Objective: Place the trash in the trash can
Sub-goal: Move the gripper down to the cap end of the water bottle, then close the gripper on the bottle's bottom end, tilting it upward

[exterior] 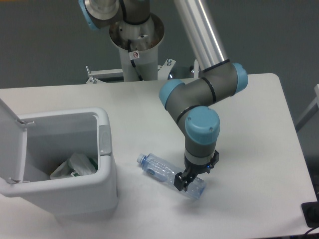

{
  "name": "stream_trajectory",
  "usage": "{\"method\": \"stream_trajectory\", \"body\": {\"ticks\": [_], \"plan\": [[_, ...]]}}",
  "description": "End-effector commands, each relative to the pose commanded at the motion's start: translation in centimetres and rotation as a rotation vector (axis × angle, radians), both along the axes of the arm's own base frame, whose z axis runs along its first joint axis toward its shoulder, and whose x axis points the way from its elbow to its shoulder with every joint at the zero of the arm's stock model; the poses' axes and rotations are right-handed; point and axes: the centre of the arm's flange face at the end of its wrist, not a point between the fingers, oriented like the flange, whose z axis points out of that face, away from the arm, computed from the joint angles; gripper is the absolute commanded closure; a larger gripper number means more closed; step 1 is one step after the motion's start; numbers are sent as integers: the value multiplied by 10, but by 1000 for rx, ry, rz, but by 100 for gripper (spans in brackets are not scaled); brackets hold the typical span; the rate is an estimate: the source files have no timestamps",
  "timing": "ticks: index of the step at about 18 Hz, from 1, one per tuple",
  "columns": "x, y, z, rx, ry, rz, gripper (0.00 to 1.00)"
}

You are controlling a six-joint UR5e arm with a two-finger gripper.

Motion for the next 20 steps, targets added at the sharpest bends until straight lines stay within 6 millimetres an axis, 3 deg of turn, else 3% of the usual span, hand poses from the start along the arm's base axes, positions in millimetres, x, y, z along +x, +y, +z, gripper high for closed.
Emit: {"method": "stream_trajectory", "body": {"ticks": [5, 10, 14, 20], "plan": [[-12, 9, -23, -7, -8, 22, 0], [-11, 10, -39, -46, 7, 35, 0], [-8, 13, -40, -43, 3, 53, 18], [-8, 13, -39, -40, 0, 52, 25]]}}
